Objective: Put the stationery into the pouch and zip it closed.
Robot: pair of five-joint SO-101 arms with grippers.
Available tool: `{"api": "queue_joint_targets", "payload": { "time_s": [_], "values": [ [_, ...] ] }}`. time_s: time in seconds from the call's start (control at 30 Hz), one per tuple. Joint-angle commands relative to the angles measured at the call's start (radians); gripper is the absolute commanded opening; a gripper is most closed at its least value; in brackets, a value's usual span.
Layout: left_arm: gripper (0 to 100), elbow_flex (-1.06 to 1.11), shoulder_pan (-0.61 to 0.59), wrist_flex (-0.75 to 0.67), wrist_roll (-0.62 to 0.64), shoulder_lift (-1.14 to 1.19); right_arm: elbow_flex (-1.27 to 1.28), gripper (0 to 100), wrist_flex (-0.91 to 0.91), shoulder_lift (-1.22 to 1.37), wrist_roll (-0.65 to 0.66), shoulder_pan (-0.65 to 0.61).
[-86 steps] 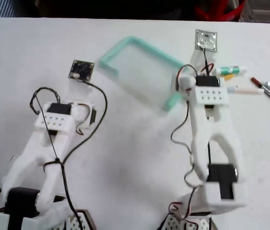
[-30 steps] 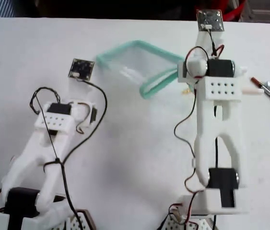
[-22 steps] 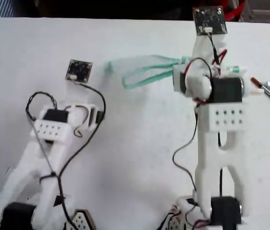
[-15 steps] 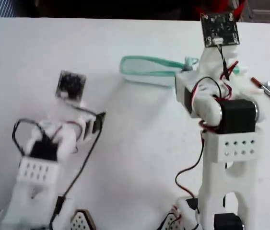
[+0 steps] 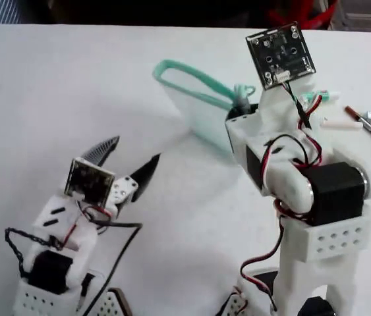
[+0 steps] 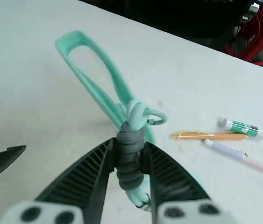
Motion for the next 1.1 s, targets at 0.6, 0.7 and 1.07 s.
{"api": "queue_joint_targets", "payload": {
  "time_s": [0.6,0.7,1.07],
  "values": [
    [31,-0.307,0.252,0.052,0.241,0.415,0.055,2.9,-0.024,-0.028,-0.008,-0.32],
    [31,-0.307,0.243,0.043,0.308,0.415,0.055,3.0,-0.077,-0.028,-0.08,-0.343],
    [31,-0.334,0.228,0.02,0.423,0.423,0.063,3.0,-0.116,-0.024,-0.253,-0.384]
  ]
}}
